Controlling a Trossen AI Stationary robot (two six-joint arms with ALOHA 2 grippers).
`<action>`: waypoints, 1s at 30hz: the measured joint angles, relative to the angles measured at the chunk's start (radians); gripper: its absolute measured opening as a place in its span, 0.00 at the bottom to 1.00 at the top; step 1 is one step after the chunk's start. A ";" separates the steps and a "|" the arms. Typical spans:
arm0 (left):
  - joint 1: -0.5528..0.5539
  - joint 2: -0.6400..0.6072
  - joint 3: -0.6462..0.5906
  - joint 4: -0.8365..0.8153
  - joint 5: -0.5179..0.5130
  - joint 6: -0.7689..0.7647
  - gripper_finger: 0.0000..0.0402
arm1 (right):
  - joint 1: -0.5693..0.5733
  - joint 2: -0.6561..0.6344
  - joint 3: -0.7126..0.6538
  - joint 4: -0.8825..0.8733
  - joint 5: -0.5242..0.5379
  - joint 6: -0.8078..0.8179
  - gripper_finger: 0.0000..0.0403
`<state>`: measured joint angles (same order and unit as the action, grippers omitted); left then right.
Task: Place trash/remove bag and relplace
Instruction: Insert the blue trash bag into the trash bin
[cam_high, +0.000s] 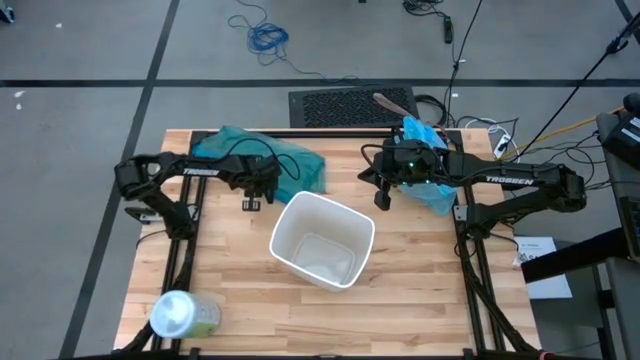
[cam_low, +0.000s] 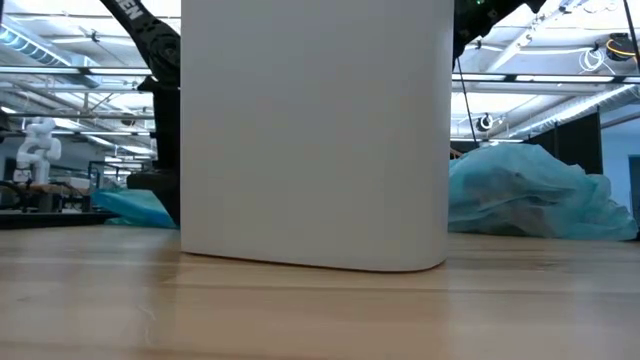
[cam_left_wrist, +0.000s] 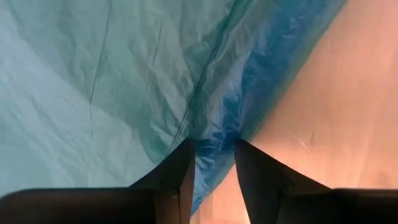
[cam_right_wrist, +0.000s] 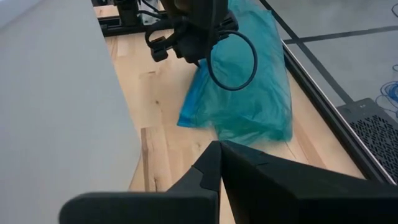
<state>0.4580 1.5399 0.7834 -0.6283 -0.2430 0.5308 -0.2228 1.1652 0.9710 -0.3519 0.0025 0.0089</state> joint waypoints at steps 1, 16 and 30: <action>0.000 0.002 0.000 0.006 -0.004 0.000 0.25 | 0.000 0.000 0.000 0.000 0.000 -0.003 0.00; 0.000 -0.007 0.130 -0.094 -0.182 -0.017 0.00 | 0.000 0.000 0.000 0.001 0.000 -0.003 0.00; 0.017 -0.203 0.434 -0.151 -0.344 0.024 0.00 | 0.000 0.000 0.000 0.019 0.000 -0.029 0.00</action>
<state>0.4748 1.3369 1.2174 -0.7797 -0.5873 0.5547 -0.2228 1.1656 0.9707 -0.3330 0.0029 -0.0200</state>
